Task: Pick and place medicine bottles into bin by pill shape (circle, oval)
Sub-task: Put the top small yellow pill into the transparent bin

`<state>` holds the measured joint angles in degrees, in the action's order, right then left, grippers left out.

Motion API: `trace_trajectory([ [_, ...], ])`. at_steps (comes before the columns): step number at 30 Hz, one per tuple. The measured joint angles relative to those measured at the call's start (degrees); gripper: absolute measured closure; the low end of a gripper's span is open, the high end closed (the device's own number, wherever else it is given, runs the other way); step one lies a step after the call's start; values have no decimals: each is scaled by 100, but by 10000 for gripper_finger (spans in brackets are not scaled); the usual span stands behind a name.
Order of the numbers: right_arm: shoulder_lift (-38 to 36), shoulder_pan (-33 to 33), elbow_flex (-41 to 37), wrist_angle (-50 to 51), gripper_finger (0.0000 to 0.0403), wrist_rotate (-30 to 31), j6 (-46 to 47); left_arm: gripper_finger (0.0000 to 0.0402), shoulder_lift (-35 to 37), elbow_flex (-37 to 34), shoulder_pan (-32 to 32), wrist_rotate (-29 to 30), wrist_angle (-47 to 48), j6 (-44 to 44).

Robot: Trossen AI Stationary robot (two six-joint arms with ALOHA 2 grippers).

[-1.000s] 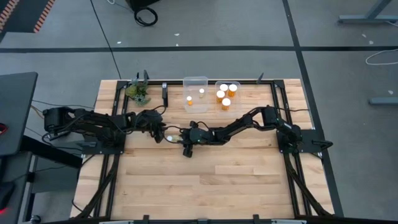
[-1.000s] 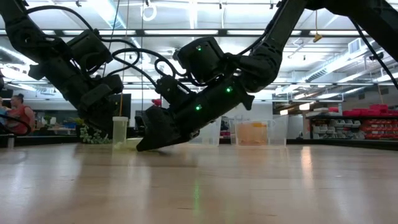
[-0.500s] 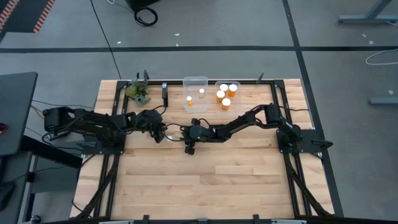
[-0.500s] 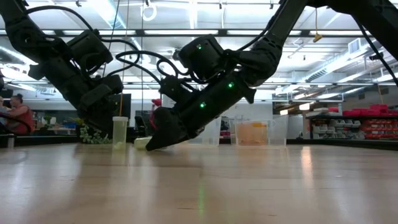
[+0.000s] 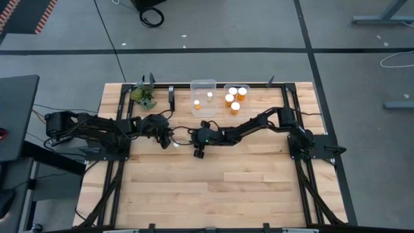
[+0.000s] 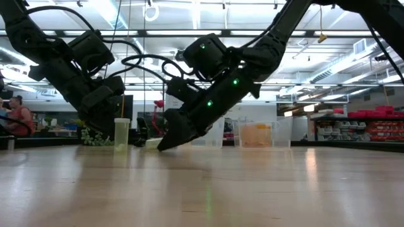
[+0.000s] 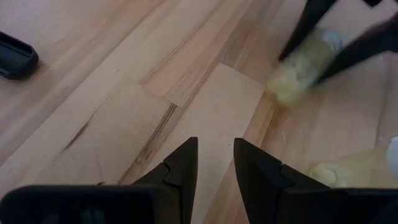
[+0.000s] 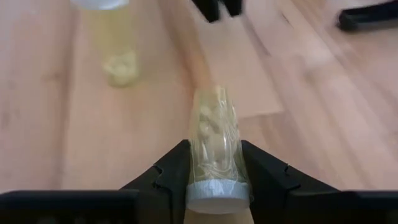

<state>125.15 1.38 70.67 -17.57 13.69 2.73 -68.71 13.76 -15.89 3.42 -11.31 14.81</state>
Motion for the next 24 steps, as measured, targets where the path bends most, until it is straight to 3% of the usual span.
trace_trajectory([
  [24,-104,81,26,123,265,-221,-124,290,0,0,-1,0,-1,0],
])
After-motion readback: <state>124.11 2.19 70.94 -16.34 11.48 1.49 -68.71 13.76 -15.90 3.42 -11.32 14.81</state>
